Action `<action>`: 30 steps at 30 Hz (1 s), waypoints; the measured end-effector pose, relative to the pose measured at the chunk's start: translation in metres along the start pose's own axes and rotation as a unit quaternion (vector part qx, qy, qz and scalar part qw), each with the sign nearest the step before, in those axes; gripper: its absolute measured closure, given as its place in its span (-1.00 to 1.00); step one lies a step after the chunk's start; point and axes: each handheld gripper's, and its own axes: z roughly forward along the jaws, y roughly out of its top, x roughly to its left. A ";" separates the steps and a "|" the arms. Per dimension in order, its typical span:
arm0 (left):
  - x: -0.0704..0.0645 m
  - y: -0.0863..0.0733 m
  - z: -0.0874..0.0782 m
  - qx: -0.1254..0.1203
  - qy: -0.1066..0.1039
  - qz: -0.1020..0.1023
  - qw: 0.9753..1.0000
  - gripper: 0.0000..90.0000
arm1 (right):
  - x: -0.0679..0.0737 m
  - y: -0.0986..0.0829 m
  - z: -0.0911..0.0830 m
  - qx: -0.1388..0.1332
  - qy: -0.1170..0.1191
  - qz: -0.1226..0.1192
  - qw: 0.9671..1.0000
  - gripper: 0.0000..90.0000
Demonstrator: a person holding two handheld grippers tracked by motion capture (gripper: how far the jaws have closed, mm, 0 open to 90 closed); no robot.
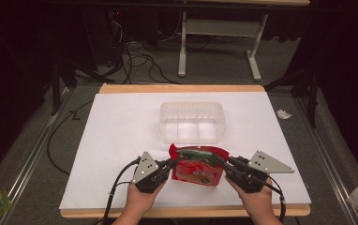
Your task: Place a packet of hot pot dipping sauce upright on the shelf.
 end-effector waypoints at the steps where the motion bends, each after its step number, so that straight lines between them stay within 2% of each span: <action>1: 0.000 0.000 0.000 0.000 0.000 -0.001 1.000 0.99 | 0.000 0.000 0.000 0.004 -0.001 0.000 1.000 0.69; 4: 0.000 0.000 0.000 0.001 0.000 -0.002 1.000 0.99 | 0.000 -0.004 0.002 0.027 0.007 -0.001 1.000 0.43; 7: 0.001 0.000 -0.001 0.003 0.000 -0.003 1.000 0.98 | -0.002 -0.012 0.004 0.047 0.010 0.000 0.999 0.27; 12: 0.000 0.000 -0.001 0.004 0.000 -0.003 1.000 0.96 | -0.008 -0.024 0.011 0.077 0.020 0.017 0.997 0.19; 19: 0.001 0.000 -0.002 0.006 -0.002 -0.004 1.000 0.93 | -0.010 -0.042 0.025 0.120 0.039 0.019 0.992 0.27; 23: 0.001 0.000 -0.003 0.007 -0.001 0.000 1.000 0.90 | -0.009 -0.048 0.033 0.140 0.049 0.016 0.989 0.39; 26: 0.001 0.000 -0.003 0.008 0.000 -0.001 1.000 0.87 | -0.009 -0.050 0.034 0.142 0.052 0.015 0.988 0.47; 27: 0.001 0.000 -0.003 0.010 0.002 0.000 1.000 0.86 | -0.010 -0.050 0.034 0.145 0.052 0.011 0.988 0.56; 30: 0.002 -0.001 -0.003 0.013 0.004 0.000 1.000 0.81 | -0.012 -0.050 0.032 0.143 0.047 0.012 0.989 0.61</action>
